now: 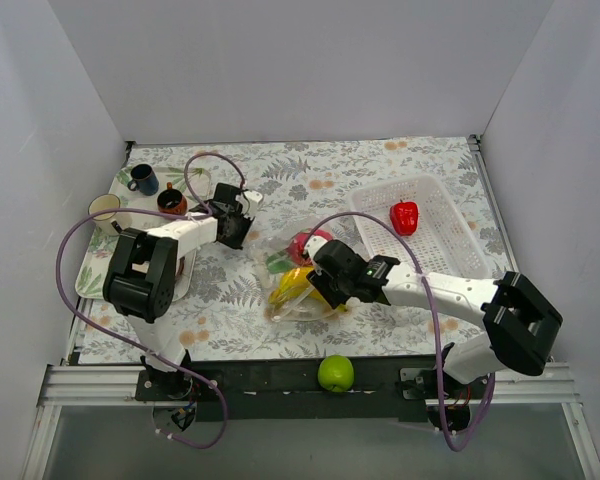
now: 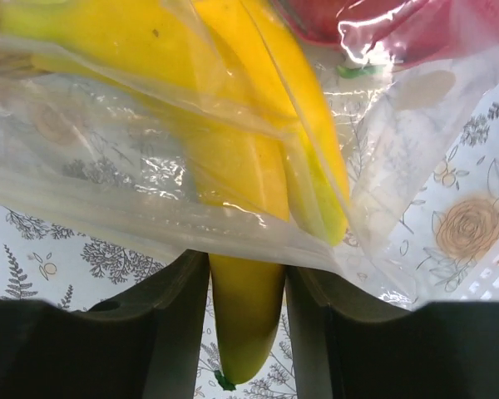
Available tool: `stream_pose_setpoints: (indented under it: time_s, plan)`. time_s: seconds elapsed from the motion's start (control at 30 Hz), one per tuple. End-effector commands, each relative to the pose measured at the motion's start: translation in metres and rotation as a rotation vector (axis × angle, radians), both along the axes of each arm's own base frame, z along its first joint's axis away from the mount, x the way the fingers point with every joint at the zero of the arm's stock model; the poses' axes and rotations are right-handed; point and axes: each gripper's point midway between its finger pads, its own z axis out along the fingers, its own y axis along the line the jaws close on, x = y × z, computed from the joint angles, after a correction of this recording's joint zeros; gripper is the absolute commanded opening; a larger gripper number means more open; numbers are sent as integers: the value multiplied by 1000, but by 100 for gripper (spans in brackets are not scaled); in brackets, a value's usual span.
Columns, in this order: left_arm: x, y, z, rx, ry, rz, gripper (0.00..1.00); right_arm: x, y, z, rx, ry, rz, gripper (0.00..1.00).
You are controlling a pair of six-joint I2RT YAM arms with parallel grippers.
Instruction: Open the zip-top bag and remove the fake food
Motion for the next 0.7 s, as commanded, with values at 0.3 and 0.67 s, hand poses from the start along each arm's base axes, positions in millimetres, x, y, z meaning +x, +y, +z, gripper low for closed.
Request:
stream_pose_setpoints:
  time_s: [0.3, 0.67]
  plan:
    - [-8, -54, 66, -262, 185, -142, 11, -2, 19, 11, 50, 9, 94, 43]
    - [-28, -70, 14, -340, 331, -222, 53, -6, 14, 5, 38, 30, 88, 41]
